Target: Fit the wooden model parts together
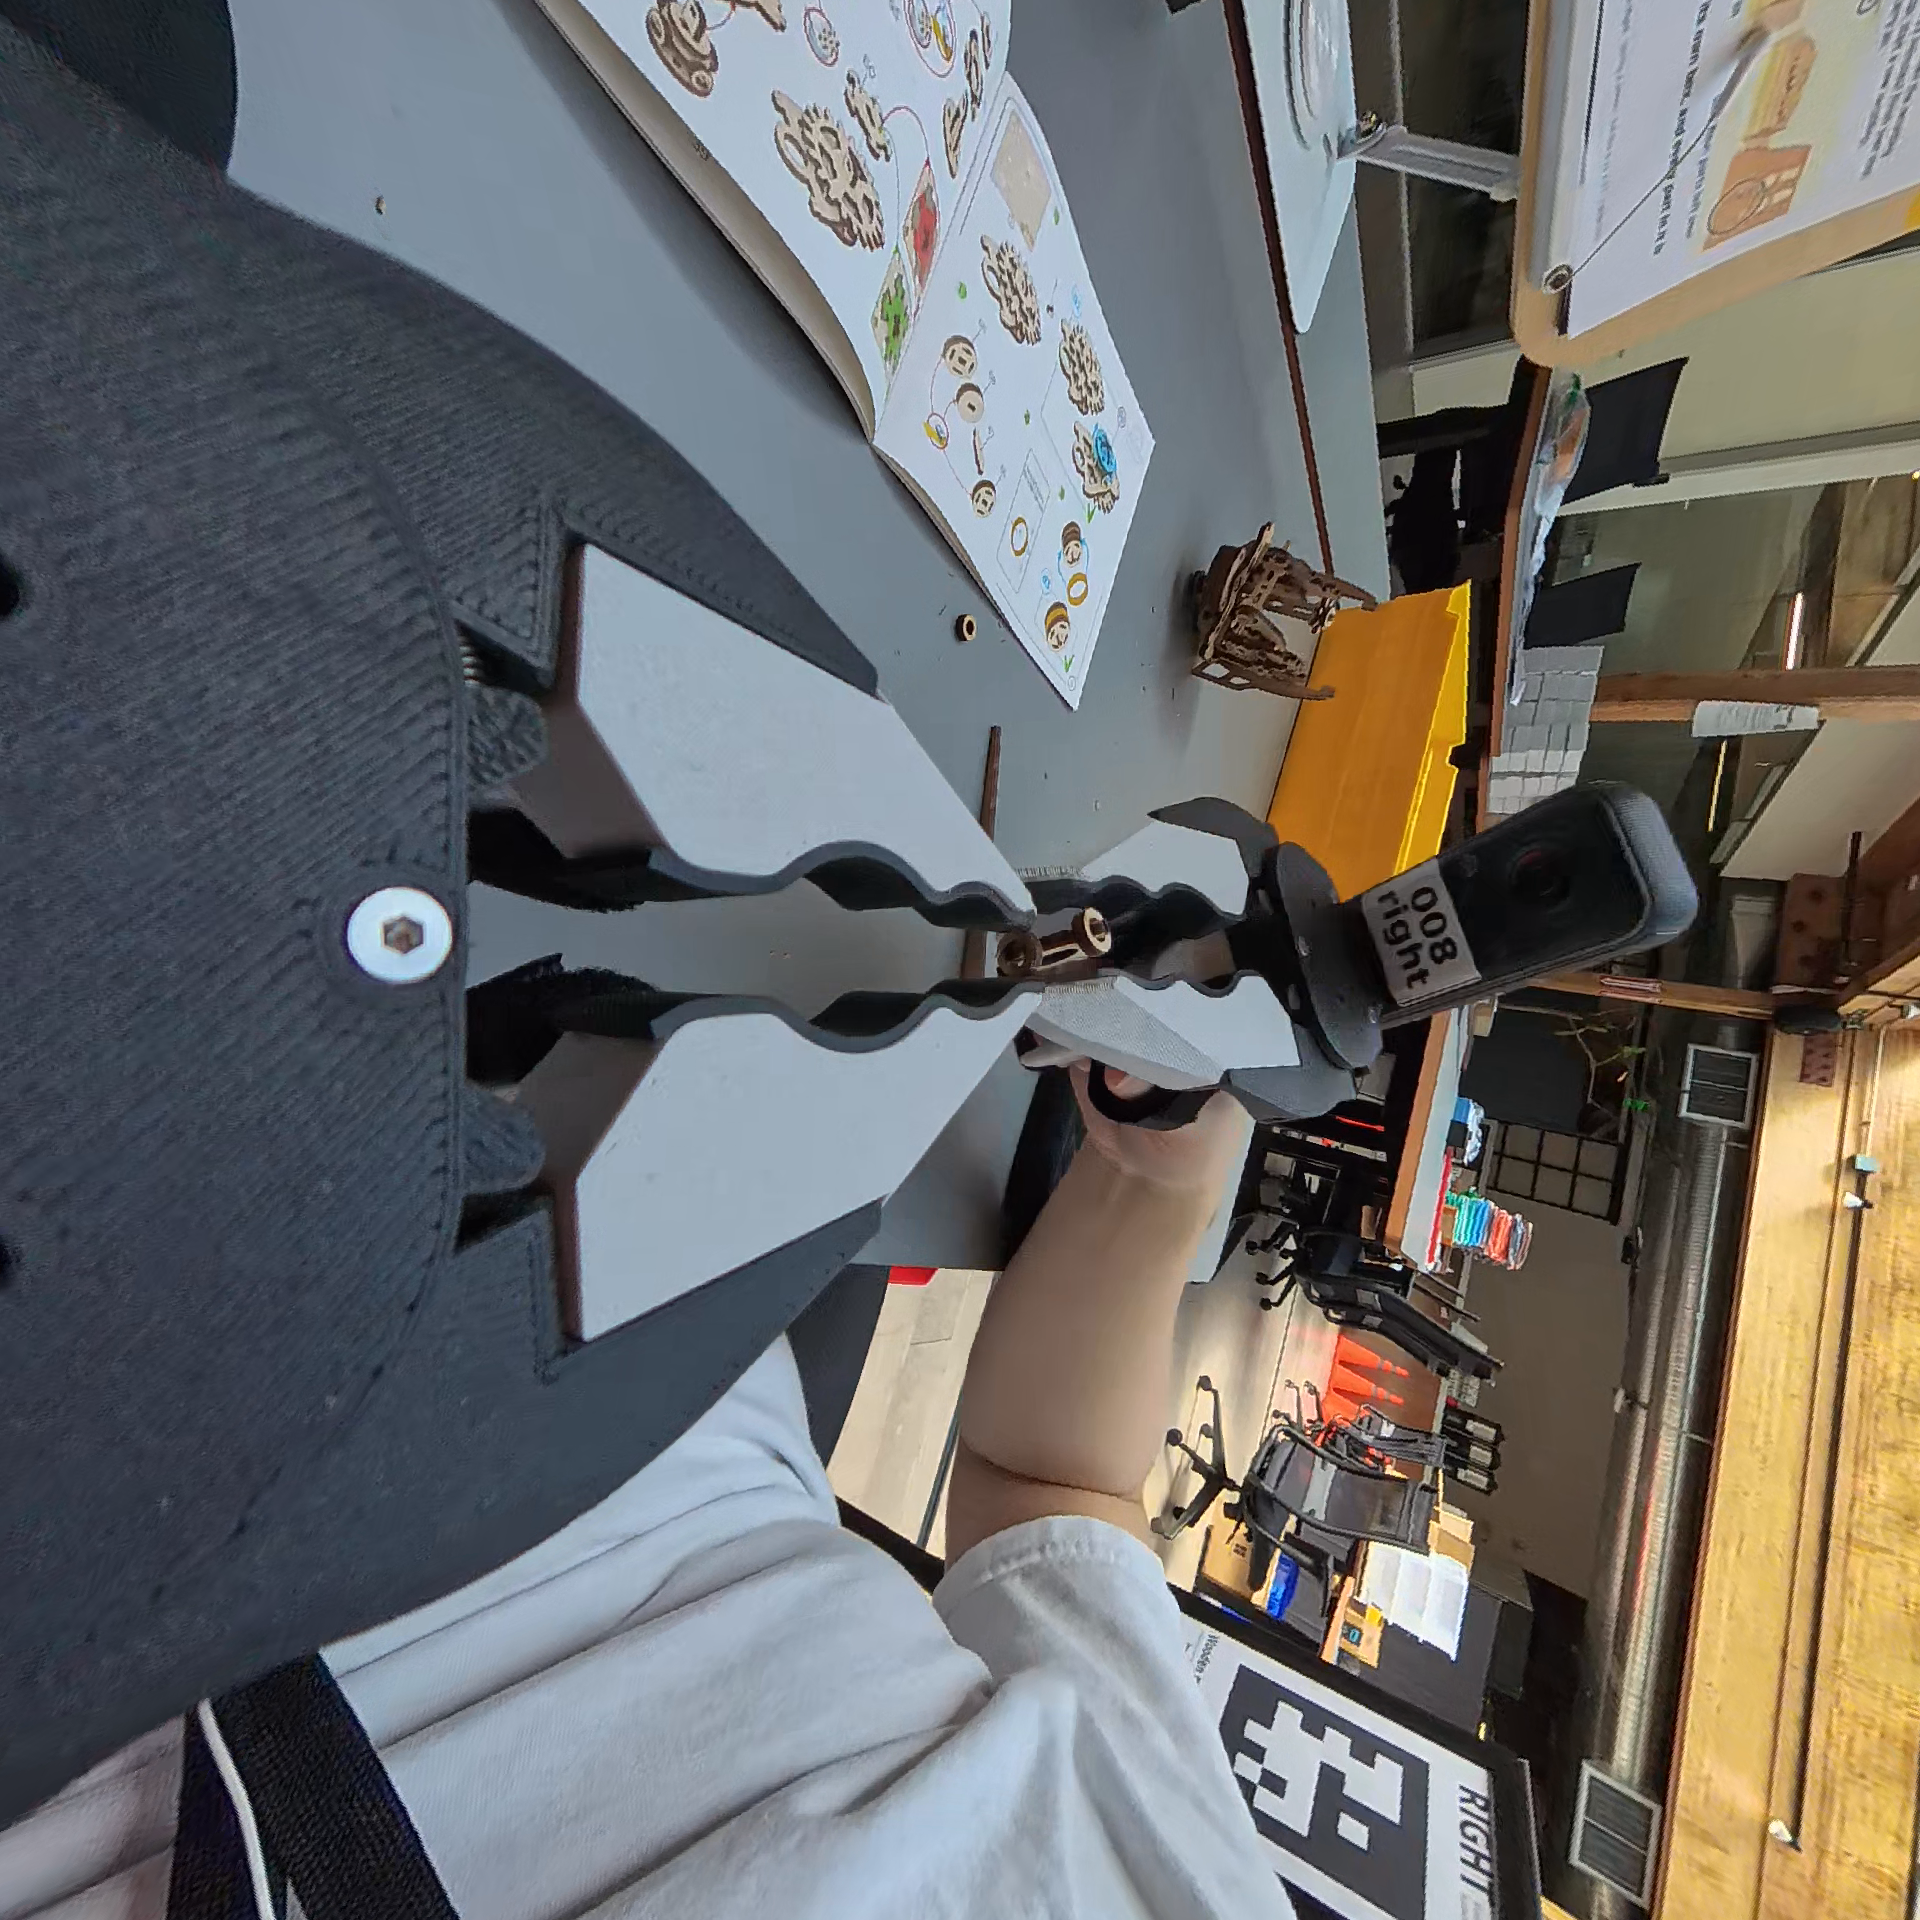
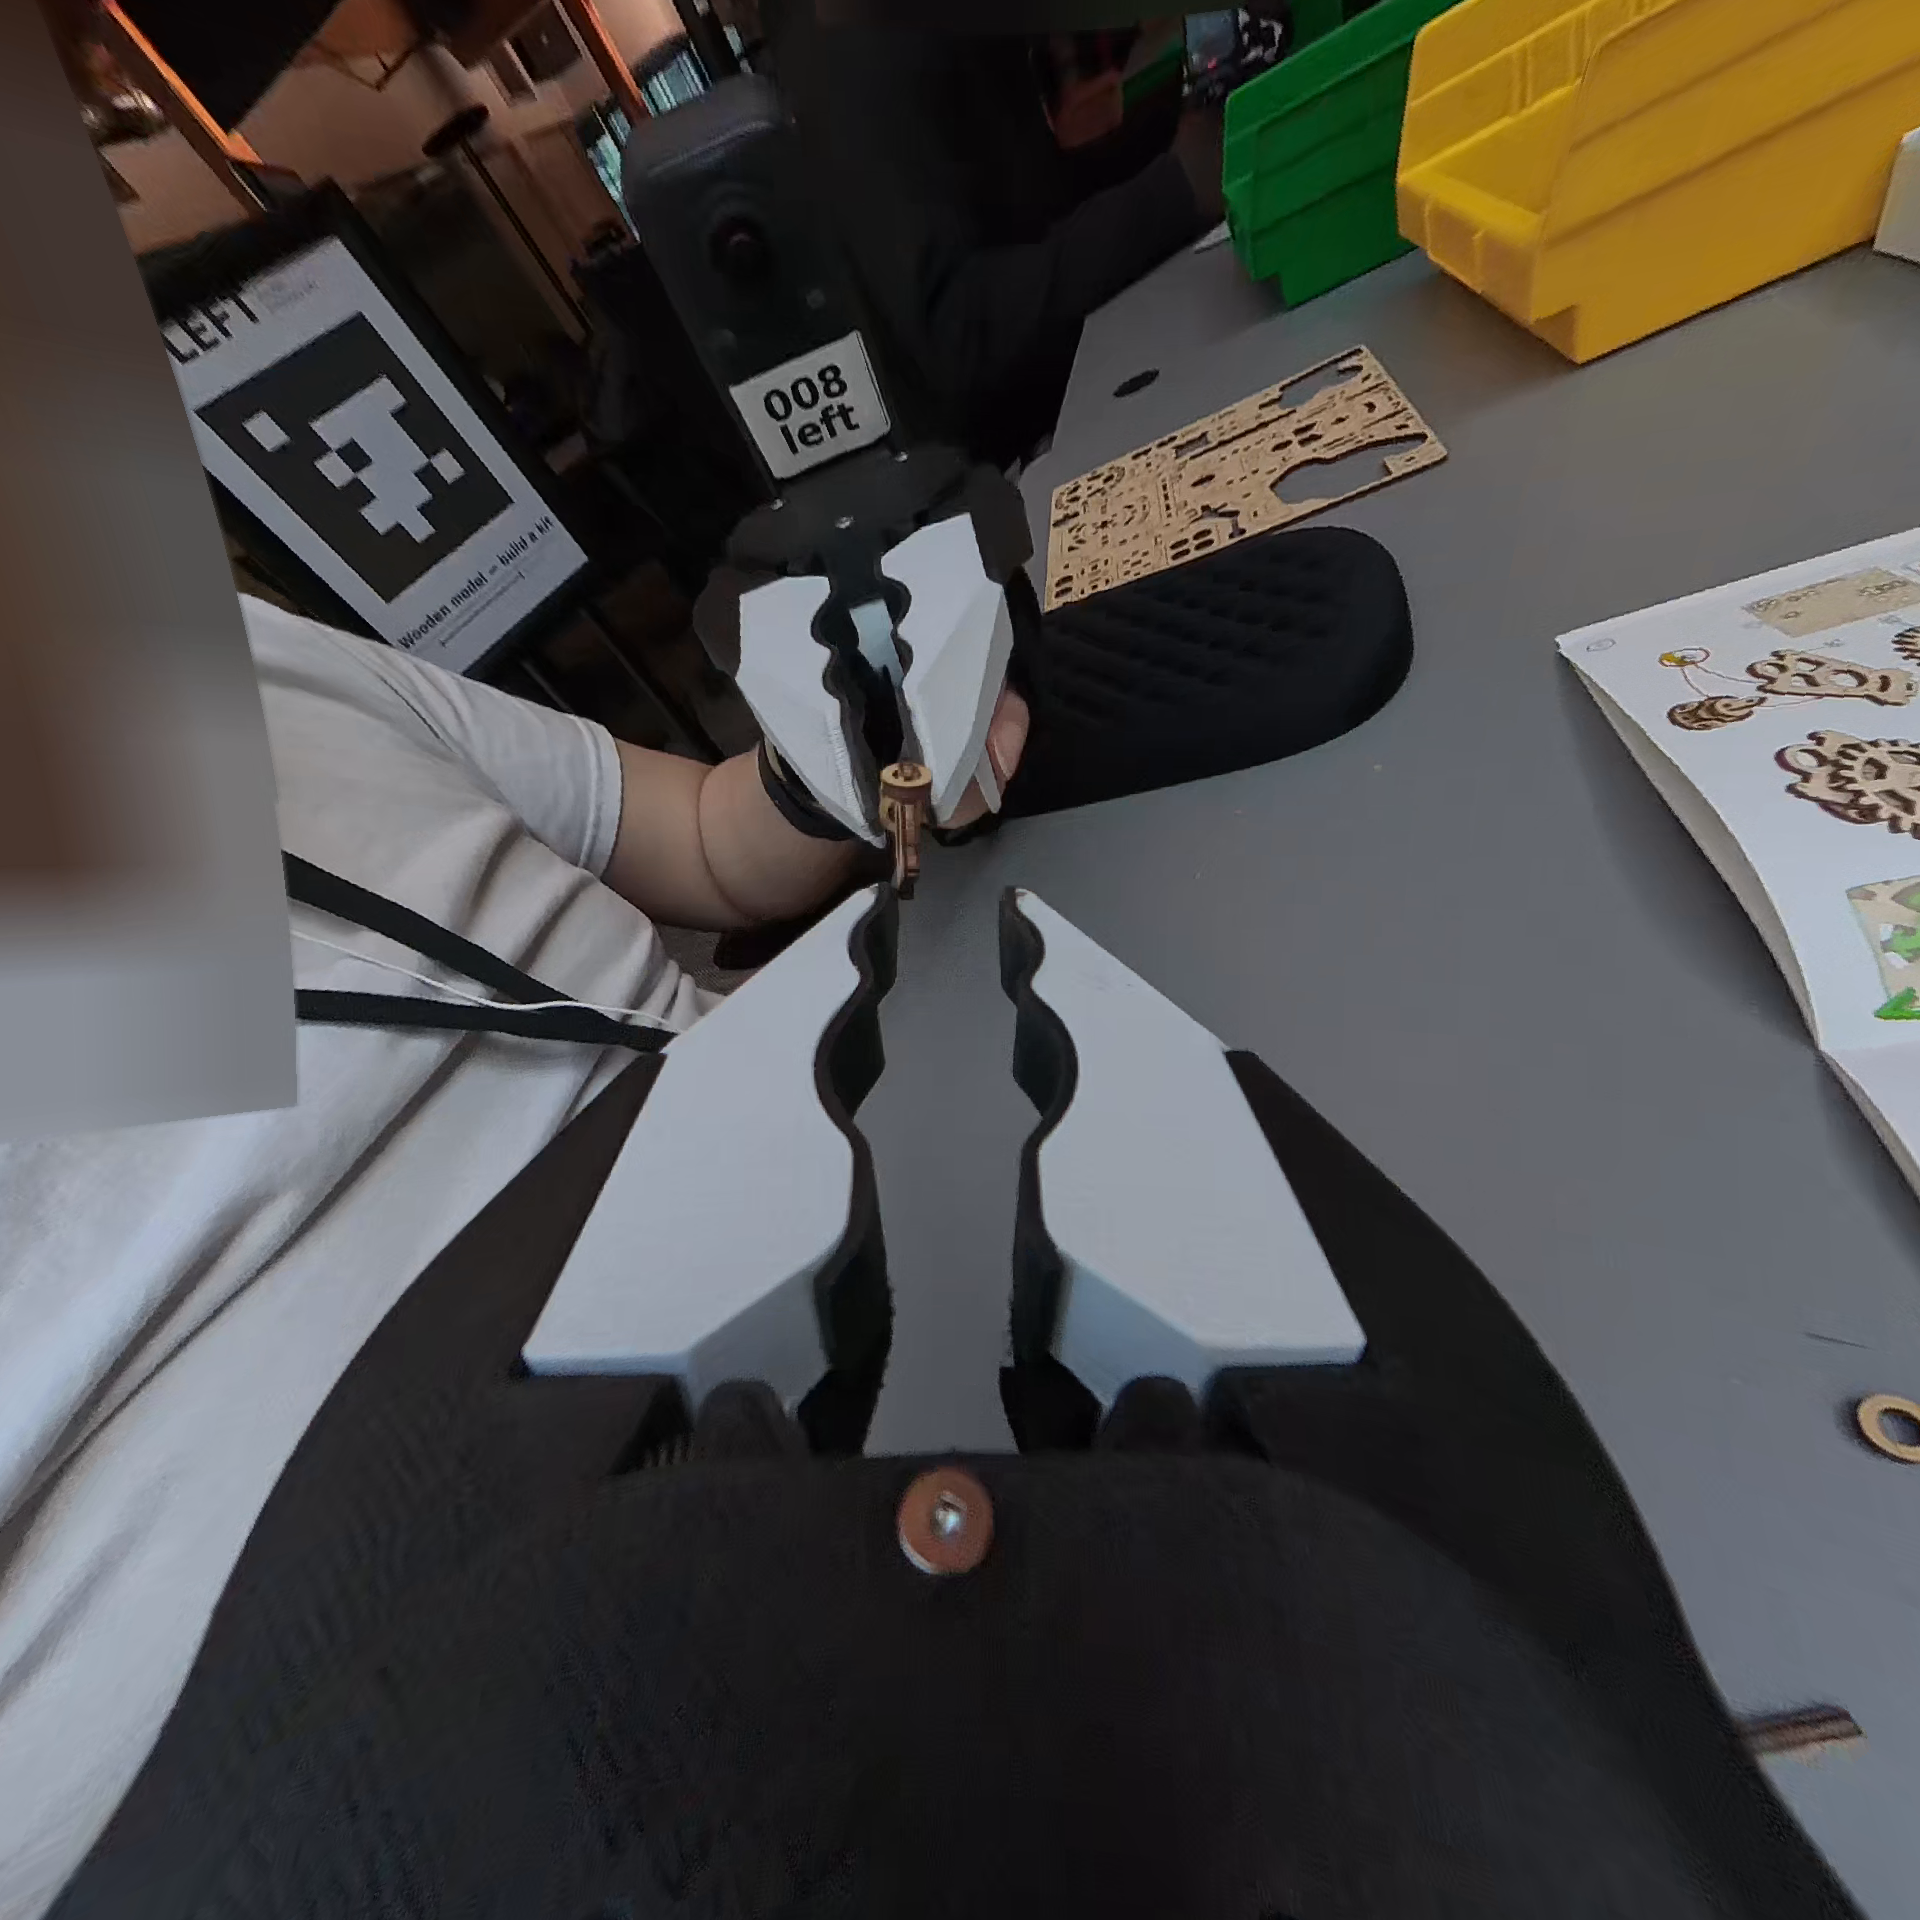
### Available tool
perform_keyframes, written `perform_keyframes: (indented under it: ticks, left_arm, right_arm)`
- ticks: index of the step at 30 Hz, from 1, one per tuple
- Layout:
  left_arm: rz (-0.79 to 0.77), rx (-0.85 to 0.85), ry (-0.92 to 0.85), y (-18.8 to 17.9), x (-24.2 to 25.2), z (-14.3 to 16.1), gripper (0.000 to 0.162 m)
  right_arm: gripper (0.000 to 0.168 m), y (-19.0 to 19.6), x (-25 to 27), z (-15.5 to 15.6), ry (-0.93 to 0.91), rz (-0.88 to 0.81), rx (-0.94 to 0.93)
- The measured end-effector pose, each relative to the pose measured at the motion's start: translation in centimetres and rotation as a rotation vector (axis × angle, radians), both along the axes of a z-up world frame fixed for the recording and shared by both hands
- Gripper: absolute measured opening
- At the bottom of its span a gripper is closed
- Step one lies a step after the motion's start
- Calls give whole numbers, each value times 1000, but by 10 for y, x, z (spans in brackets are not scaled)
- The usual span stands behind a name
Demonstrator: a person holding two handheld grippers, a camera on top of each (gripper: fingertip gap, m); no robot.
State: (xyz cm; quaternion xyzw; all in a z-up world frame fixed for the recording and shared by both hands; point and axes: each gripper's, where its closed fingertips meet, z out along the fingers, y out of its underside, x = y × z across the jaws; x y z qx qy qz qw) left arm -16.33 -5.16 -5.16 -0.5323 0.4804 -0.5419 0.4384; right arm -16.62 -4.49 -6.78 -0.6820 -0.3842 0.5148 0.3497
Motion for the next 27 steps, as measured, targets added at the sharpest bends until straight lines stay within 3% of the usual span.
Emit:
perform_keyframes:
  ticks: [4,8,16,24,27]
  left_arm:
    - [-18,51,173,1,-4,-20,6]
    - [-37,72,226,-4,-4,-26,6]
    - [-50,89,270,-10,-1,-33,6]
    - [-43,106,282,-10,-2,-34,6]
    - [-37,107,287,-9,-2,-35,6]
  right_arm:
    - [23,4,9,-5,-269,42,134]
    - [31,-2,9,-8,-498,164,121]
    - [28,-11,-7,-19,-688,305,61]
    - [6,-13,-8,-29,-740,357,43]
    - [6,-12,-6,-32,-769,354,52]
